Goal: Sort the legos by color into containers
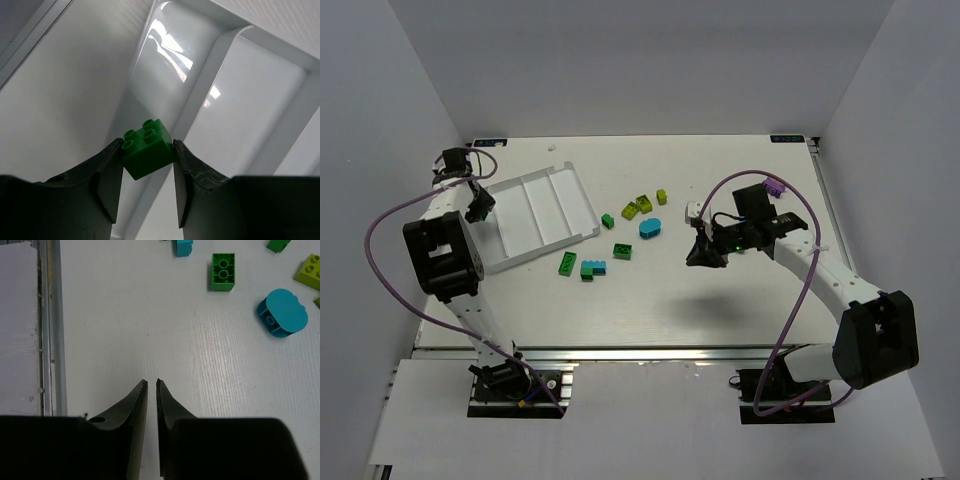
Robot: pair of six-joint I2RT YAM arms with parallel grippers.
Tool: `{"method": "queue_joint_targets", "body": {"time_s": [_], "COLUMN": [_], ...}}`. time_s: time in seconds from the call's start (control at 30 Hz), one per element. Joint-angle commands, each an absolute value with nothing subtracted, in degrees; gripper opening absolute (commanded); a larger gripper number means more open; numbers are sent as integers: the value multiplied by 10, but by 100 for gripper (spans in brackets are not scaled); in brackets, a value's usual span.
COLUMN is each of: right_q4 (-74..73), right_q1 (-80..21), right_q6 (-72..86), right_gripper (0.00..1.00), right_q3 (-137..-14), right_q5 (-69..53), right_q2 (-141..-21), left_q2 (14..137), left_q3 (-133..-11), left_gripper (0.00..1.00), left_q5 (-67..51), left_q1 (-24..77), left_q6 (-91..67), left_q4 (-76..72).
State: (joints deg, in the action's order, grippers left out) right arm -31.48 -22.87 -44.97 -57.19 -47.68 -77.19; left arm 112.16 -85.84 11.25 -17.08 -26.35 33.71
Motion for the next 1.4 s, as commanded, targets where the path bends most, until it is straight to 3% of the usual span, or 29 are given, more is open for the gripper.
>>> {"method": "queue_joint_targets", "body": {"time_s": [0.0, 0.1, 0.27, 0.5, 0.6, 0.77, 0.93, 1.03, 1.23, 1.37], "right_q4": [-306, -306, -303, -299, -299, -301, -292, -288, -288, -293], "right_q1": [-229, -228, -228, -229, -229, -229, -229, -229, -229, -229], "right_q6": [-454, -457, -459, -463, -464, -468, -459, -454, -453, -449], "right_gripper": [19, 20, 21, 21, 22, 22, 23, 23, 24, 24], "right_q3": [-566, -564, -564, -570, -572, -572, -570, -572, -573, -576], "right_q5": [-475, -472, -473, -471, -470, -472, -477, -481, -479, -484], "right_q2": [-773, -777, -783, -795, -799, -798, -801, -801, -800, -799], "left_q2": [1133, 1156, 1186, 1208, 1201, 1136, 1045, 989, 909, 880], "left_q3": [-904, -929, -968, -1003, -1005, -969, -881, -818, -738, -703], "left_gripper": [20, 30, 54, 70, 71, 61, 28, 19, 15, 13], "left_q5": [110, 112, 114, 109, 110, 91, 41, 11, -19, 54], "left_q1": [-172, -172, -172, -172, -172, -172, -171, -168, -134, -110], "left_q6": [-261, -262, -262, -257, -254, -256, -268, -274, -253, -229], "left_q4": [339, 345, 359, 374, 378, 358, 323, 313, 343, 388]}}
